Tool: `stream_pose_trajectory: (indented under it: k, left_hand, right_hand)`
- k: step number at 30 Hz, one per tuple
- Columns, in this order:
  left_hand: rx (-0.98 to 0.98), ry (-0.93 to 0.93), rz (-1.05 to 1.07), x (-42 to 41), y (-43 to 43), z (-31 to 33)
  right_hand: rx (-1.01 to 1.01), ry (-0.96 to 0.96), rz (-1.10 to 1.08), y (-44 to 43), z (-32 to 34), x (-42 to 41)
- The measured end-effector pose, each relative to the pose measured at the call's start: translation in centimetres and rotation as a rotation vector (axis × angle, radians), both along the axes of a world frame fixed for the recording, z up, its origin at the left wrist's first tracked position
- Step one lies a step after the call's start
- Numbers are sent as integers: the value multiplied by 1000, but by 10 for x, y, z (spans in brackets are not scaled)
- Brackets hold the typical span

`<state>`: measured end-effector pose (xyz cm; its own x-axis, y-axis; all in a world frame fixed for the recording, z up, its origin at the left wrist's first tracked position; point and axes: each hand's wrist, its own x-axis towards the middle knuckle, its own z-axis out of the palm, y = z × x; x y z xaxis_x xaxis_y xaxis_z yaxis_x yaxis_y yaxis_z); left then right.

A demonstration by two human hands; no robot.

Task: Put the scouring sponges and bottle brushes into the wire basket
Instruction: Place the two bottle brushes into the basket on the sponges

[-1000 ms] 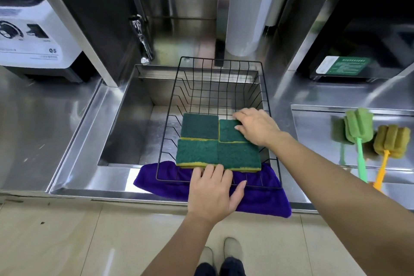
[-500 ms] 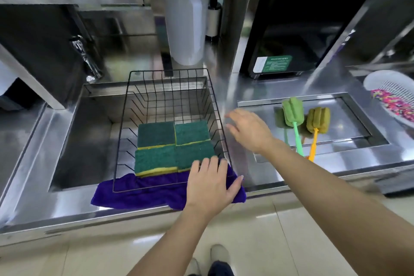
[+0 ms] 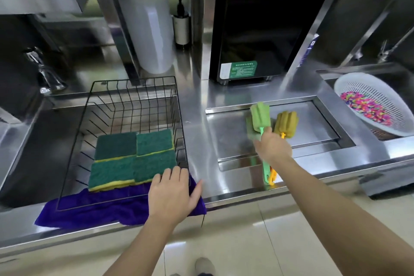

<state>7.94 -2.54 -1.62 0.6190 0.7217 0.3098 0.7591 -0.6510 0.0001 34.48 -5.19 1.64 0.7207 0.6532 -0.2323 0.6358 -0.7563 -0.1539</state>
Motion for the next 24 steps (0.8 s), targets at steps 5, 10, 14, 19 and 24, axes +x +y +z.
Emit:
stream_pose_trajectory:
  k: [5, 10, 14, 19, 24]
  left_hand:
    - [1, 1, 14, 1, -2, 6]
    - [1, -9, 13, -3, -3, 9]
    - [7, -72, 69, -14, -2, 11]
    - [26, -127, 151, -27, 2, 13]
    - [64, -131, 196, -44, 8, 10]
  right_hand:
    - [0, 135, -2, 6, 0, 8]
    - [228, 269, 1, 26, 19, 8]
    - [395, 359, 90, 43, 35, -3]
    - [499, 458, 184, 59, 46, -29]
    - [508, 428, 323, 77, 51, -57]
